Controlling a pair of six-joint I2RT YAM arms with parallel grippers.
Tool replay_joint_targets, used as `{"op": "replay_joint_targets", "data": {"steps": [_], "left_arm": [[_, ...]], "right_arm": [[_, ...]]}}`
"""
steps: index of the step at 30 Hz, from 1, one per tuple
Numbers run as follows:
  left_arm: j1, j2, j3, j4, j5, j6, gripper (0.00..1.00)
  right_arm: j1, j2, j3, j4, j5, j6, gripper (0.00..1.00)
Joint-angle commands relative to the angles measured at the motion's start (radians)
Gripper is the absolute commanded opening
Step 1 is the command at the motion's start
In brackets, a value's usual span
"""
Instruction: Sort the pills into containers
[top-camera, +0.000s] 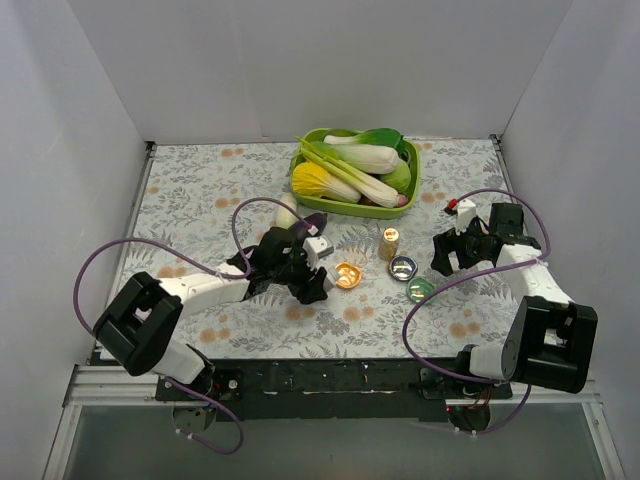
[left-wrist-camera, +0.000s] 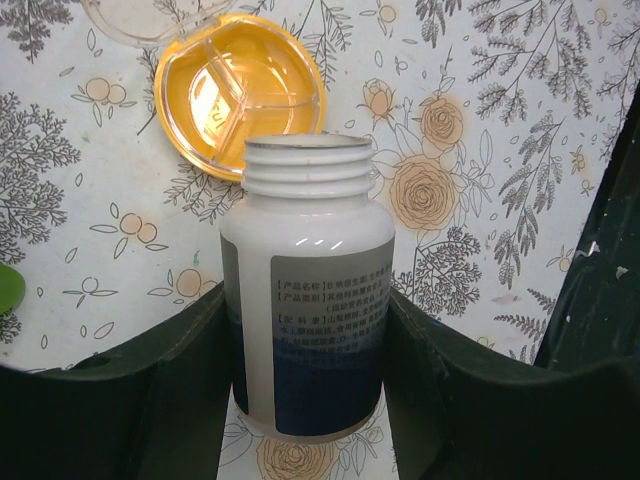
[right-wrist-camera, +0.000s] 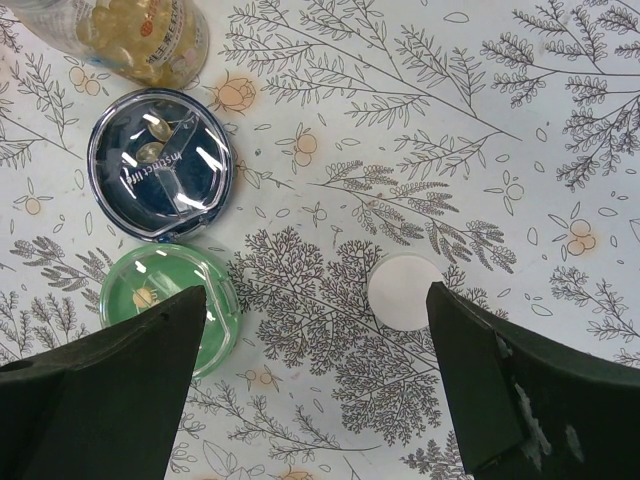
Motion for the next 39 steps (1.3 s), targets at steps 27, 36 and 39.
{"op": "replay_joint_targets", "data": {"steps": [27, 36, 39], "left_arm": [[-0.064, 0.174, 0.288, -0.355, -0.090, 0.012, 0.00], [-0.068, 0.203, 0.328, -0.404, -0.118, 0.004, 0.00], [-0.068, 0.210, 0.335, -0.415, -0.121, 0.004, 0.00]], "right_arm": [[-0.029, -0.031, 0.007, -0.033, -0.058, -0.036, 0.98], [-0.033, -0.024, 0.006, -0.040, -0.066, -0.042, 0.98], [-0.035, -0.024, 0.006, -0.041, -0.064, -0.042, 0.98]]}}
